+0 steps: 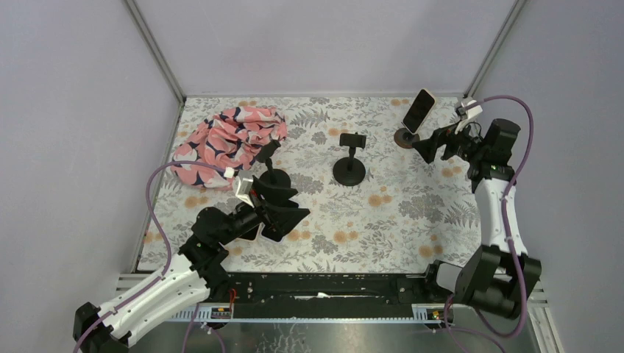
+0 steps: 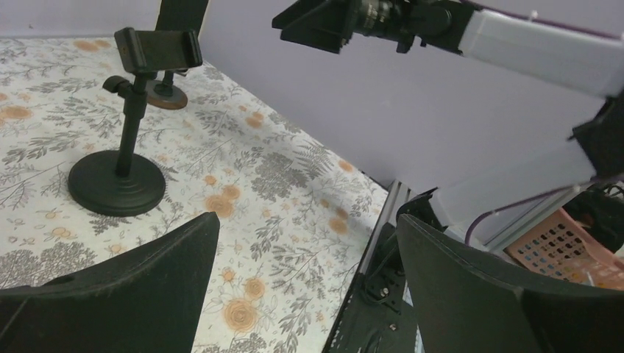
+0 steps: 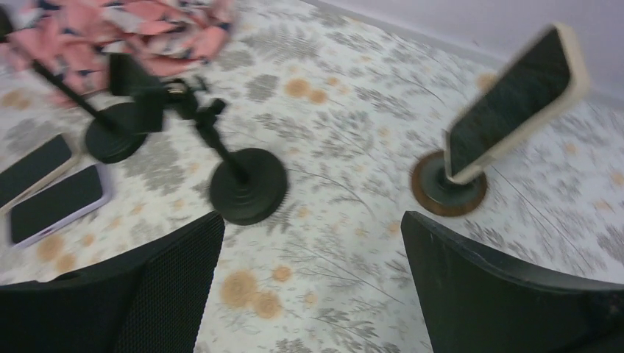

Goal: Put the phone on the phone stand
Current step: Move the phone stand to the center of the board.

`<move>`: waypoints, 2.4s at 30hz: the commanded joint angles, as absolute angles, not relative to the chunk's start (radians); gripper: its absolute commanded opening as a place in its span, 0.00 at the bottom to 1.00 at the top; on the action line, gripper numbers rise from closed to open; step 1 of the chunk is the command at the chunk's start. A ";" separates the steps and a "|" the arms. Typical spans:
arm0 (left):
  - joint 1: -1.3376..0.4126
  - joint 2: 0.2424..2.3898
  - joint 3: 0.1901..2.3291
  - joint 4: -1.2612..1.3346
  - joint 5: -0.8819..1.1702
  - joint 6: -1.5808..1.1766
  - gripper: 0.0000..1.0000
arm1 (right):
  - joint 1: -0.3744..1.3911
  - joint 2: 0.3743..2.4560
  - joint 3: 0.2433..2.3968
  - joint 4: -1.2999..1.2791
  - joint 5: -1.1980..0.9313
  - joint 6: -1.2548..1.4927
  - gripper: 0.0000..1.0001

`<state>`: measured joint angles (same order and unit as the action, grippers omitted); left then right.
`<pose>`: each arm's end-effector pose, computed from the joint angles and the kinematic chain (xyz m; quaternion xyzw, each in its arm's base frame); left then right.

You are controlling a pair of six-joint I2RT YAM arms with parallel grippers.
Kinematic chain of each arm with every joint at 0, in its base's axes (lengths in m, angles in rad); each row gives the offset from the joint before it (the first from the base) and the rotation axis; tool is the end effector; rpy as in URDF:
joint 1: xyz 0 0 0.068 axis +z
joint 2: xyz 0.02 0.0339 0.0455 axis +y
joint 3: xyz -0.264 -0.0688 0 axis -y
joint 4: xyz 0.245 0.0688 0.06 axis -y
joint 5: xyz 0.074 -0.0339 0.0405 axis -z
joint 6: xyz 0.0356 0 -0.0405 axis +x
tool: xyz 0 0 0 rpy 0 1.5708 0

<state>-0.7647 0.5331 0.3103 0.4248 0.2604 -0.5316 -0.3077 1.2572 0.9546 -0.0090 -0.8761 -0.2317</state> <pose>0.1026 -0.1112 0.2738 0.1728 0.6109 -0.5292 0.5629 0.2775 -0.0595 0.3192 -0.2218 0.7409 0.1884 0.6053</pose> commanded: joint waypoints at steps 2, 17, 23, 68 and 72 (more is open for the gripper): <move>-0.759 0.549 0.369 0.458 0.245 -0.601 0.99 | -0.304 1.145 0.894 -0.065 -1.250 -0.214 1.00; -0.788 0.889 0.672 0.163 0.037 -0.731 0.99 | -0.189 1.097 0.806 -0.008 -1.108 -0.040 1.00; -0.944 1.176 0.954 0.004 -0.328 -0.556 0.96 | -0.190 1.074 0.812 -0.106 -1.062 -0.154 1.00; -0.886 1.623 1.400 -0.143 -0.543 -0.408 0.00 | -0.190 1.037 0.841 -0.231 -0.996 -0.331 1.00; -0.953 1.541 1.365 -0.143 -0.691 -0.432 0.00 | -0.190 1.035 0.842 -0.231 -1.000 -0.331 1.00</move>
<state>-0.8921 1.6531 1.3869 -0.1745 -0.5323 -0.4000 -0.1925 1.0554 0.8043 -0.2291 -0.9871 -0.3187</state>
